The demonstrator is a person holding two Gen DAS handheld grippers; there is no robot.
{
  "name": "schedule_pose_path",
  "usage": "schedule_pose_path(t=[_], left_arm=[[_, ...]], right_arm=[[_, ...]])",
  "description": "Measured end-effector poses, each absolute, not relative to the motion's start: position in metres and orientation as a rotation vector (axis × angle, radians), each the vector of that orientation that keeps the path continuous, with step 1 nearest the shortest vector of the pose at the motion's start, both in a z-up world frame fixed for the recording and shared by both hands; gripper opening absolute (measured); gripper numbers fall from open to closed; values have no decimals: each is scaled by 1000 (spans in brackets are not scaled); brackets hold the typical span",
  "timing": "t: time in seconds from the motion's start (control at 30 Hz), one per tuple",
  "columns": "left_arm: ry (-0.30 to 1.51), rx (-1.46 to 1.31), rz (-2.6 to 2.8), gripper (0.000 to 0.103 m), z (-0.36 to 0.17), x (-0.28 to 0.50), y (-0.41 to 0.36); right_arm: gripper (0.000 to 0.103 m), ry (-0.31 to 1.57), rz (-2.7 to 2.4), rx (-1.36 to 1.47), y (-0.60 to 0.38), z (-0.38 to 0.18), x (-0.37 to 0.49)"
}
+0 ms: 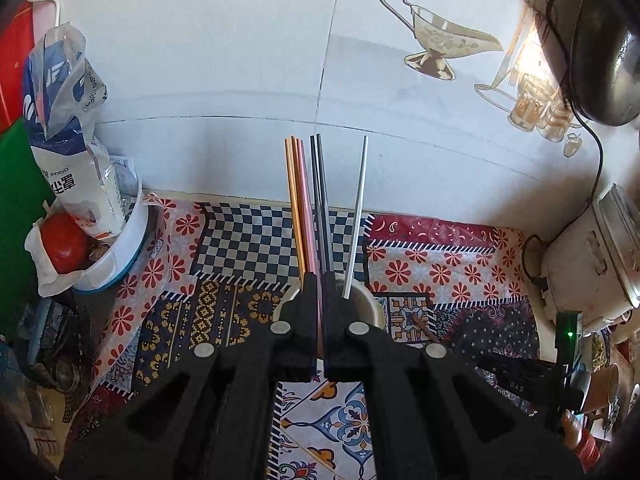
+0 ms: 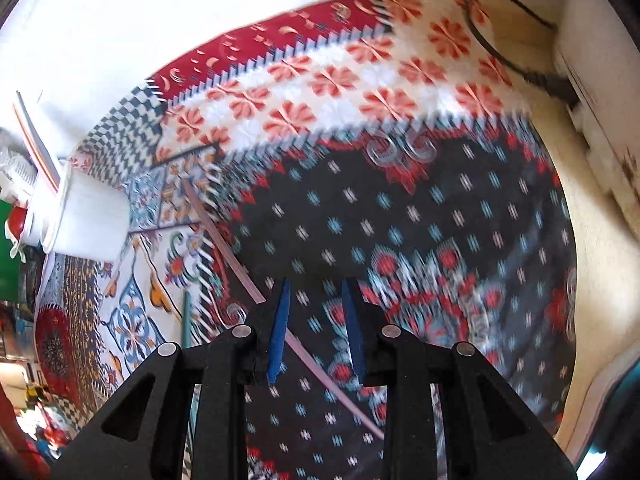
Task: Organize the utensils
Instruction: 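Open left tool to drop the pink chopstick into the cup while right tool reaches for a brown chopstick, then move left tool down to the green chopsticks on the cloth and close on them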
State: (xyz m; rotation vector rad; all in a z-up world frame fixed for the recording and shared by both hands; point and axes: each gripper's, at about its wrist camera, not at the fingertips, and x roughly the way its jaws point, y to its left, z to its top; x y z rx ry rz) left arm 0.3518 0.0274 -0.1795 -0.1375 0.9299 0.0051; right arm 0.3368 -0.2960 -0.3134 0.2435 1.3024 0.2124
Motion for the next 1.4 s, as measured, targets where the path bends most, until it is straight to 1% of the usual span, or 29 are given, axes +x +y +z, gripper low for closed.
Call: schedule_pose_path(t=[0.13, 0.4, 0.47, 0.5, 0.53, 0.57, 0.63, 0.7, 0.73, 1.0, 1.17, 1.4], left_arm=[[930, -141, -2, 0, -175, 345, 28], [975, -98, -40, 2, -187, 318, 15], [1010, -77, -48, 9, -197, 311, 8], [1031, -67, -53, 12, -204, 307, 4], [1054, -59, -58, 18, -212, 302, -1], [1074, -54, -63, 24, -219, 297, -5], [1121, -37, -81, 29, -237, 287, -14], [1182, -33, -103, 29, -259, 277, -23], [1212, -39, -119, 29, -268, 272, -28], [1372, -49, -239, 30, -321, 250, -73], [1415, -22, -288, 30, -337, 245, -98], [1462, 33, -285, 29, -353, 243, -111]], right_arm=[[24, 1330, 269, 139, -281, -313, 340], [25, 1402, 348, 117, -282, -322, 303], [25, 1411, 375, 98, -277, -321, 290], [27, 1414, 384, 92, -274, -321, 284], [28, 1421, 404, 109, -272, -321, 278], [28, 1434, 430, 138, -271, -322, 273], [28, 1475, 513, 242, -267, -326, 263], [27, 1500, 567, 306, -263, -329, 256], [27, 1490, 562, 283, -261, -327, 253], [27, 1297, 389, -33, -286, -283, 261], [27, 1249, 379, -190, -292, -270, 266], [28, 1229, 423, -246, -295, -267, 269]])
